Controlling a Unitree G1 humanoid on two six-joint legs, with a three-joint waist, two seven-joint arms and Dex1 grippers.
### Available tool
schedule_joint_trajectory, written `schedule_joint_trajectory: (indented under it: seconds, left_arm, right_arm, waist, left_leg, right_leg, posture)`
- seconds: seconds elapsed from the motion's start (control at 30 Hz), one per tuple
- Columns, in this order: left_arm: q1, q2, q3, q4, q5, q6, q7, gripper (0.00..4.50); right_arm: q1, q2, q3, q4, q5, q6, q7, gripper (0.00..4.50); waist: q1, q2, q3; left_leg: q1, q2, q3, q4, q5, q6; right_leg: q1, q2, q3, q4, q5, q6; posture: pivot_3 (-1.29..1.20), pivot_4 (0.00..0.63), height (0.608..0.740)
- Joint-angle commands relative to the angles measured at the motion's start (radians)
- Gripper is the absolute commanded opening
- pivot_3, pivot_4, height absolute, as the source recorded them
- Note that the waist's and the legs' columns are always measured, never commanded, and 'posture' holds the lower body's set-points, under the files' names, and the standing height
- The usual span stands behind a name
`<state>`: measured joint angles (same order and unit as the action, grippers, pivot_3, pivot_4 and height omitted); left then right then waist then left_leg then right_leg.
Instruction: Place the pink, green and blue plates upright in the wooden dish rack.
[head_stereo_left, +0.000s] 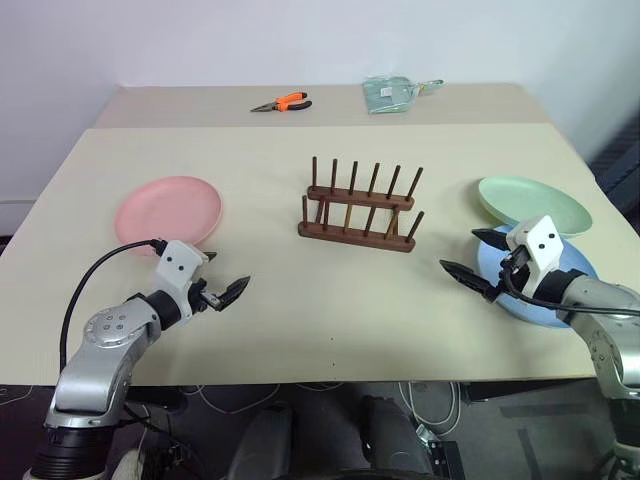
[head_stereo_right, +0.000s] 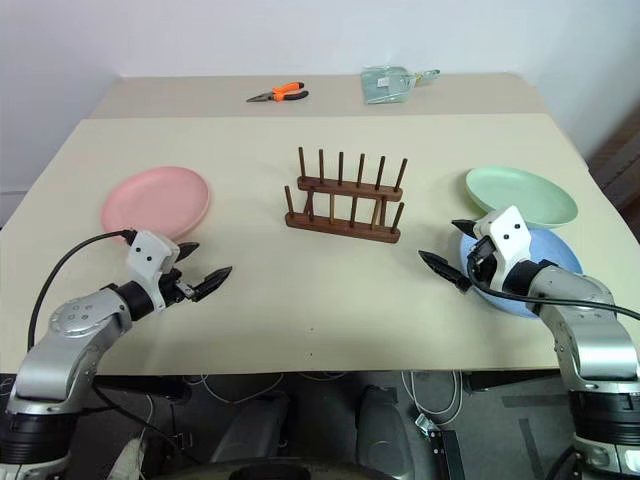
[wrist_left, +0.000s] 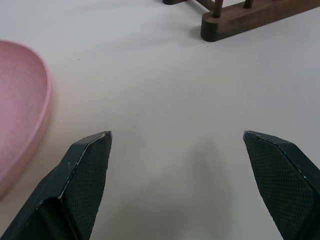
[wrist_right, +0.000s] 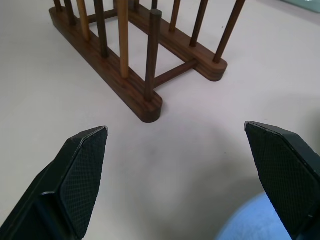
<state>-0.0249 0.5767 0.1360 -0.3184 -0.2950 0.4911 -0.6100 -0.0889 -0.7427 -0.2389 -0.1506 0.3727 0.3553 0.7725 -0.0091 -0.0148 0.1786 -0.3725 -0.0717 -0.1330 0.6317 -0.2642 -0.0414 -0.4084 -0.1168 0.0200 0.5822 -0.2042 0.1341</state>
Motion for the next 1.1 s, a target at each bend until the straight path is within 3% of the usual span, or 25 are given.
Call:
schedule_joint_trajectory:
  seconds: [0.03,0.2,0.37,0.53,0.77,0.9,1.1]
  left_arm:
    - [-0.033,0.003,0.003,0.001,-0.007,-0.013,-0.005,4.32]
    - [-0.074,0.005,-0.018,0.044,-0.011,-0.022,-0.035,4.32]
    - [-0.237,0.01,-0.122,0.248,0.036,-0.103,-0.148,4.32]
    - [-0.521,-0.063,-0.261,0.666,0.132,-0.273,-0.274,4.32]
    - [-0.881,-0.281,-0.326,1.273,0.234,-0.483,-0.319,4.32]
    - [-0.959,-0.348,-0.32,1.434,0.277,-0.562,-0.309,4.32]
    - [-0.933,-0.366,-0.309,1.423,0.276,-0.622,-0.392,1.58]
  right_arm:
    - [-0.032,0.014,-0.004,-0.004,-0.006,-0.031,-0.011,4.49]
    - [-0.031,0.021,-0.007,-0.032,0.023,0.011,0.002,4.49]
    - [0.025,0.048,0.012,-0.141,0.027,0.05,-0.035,4.49]
    - [0.096,0.097,0.046,-0.253,0.019,0.072,-0.083,4.49]
    - [0.194,0.155,0.033,-0.38,0.005,0.083,-0.175,4.49]
    - [0.25,0.164,0.038,-0.427,-0.008,0.081,-0.205,4.49]
    - [0.266,0.154,0.026,-0.42,-0.024,0.061,-0.217,4.5]
  waist:
    - [0.0,0.0,0.0]
    - [0.0,0.0,0.0]
    - [0.015,0.0,0.0]
    - [0.026,-0.001,0.0]
    - [0.023,-0.002,0.0]
    - [0.019,-0.003,-0.001]
    - [0.019,-0.003,-0.001]
  left_leg:
    - [0.0,0.0,0.0,0.0,0.0,0.0]
    - [0.0,0.0,0.0,0.0,0.0,0.0]
    - [0.0,-0.001,0.0,0.001,0.0,0.0]
    - [0.0,-0.001,0.0,0.001,0.0,0.0]
    - [-0.001,-0.002,0.0,0.001,0.0,0.0]
    - [-0.001,-0.002,0.0,0.001,0.0,0.0]
    - [0.0,-0.001,0.0,0.001,0.0,0.0]
  right_leg:
    - [0.0,0.0,0.0,0.0,0.0,0.0]
    - [0.0,0.0,0.0,0.0,0.002,-0.002]
    - [0.0,0.0,0.0,0.0,0.002,-0.002]
    - [0.0,0.0,0.0,0.0,0.003,0.001]
    - [0.0,0.0,-0.001,0.0,0.004,0.003]
    - [0.001,0.0,-0.001,-0.001,0.001,0.007]
    - [0.001,0.0,-0.001,0.001,0.001,0.008]
  posture:
    - [0.0,0.15,0.74]
    - [0.0,0.15,0.74]
    - [0.0,0.15,0.74]
    - [0.0,0.15,0.74]
    - [0.0,0.15,0.74]
    - [0.0,0.15,0.74]
    - [0.0,0.15,0.74]
